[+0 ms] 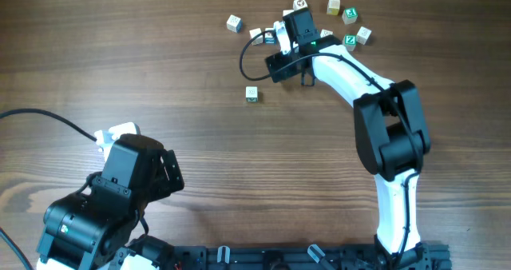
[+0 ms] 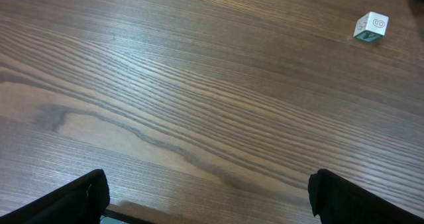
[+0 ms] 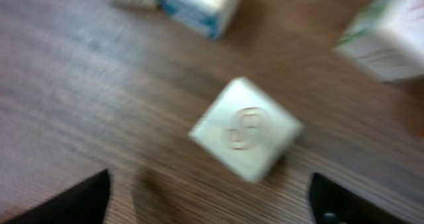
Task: Form a horizontal line
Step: 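Lower the right gripper over the white block with engraved 9, then grasp the 9 block and carry it beside the 6 block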
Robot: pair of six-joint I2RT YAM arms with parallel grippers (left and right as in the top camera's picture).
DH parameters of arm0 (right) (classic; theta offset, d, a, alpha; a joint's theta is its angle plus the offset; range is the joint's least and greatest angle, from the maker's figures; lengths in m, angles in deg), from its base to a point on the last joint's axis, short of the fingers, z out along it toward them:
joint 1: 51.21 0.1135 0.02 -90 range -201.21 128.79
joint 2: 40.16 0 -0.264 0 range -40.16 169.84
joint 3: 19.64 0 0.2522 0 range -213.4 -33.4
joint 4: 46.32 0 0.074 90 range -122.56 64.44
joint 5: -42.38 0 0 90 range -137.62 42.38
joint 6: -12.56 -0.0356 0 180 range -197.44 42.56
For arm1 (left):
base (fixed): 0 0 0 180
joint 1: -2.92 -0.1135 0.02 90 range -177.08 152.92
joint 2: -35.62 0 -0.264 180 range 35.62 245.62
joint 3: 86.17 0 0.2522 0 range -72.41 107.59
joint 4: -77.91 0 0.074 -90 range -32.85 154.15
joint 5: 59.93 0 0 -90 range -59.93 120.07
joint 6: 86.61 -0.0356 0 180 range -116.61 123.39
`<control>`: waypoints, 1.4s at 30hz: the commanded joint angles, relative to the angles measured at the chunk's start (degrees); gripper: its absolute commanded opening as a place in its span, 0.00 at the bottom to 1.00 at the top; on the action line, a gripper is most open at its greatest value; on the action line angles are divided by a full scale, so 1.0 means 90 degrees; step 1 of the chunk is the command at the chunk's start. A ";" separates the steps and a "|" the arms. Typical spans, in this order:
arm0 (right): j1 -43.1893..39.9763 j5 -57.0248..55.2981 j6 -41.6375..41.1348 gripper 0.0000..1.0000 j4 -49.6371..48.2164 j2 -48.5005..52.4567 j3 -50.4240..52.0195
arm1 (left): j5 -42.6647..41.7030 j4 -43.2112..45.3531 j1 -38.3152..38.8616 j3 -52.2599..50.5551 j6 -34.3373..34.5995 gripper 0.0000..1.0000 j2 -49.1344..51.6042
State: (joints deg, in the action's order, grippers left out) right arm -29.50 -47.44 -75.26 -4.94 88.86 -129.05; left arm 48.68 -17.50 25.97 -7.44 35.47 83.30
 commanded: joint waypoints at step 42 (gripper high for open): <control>0.0253 -0.1530 -0.3570 0.32 -0.1166 0.0709 -0.0121 | 0.0107 0.0010 -0.0051 -0.0029 0.0063 1.00 -0.0012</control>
State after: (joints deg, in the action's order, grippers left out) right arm -27.09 -60.38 -108.55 -15.87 93.38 -129.23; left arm 48.70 -17.50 25.97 -7.44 35.44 83.30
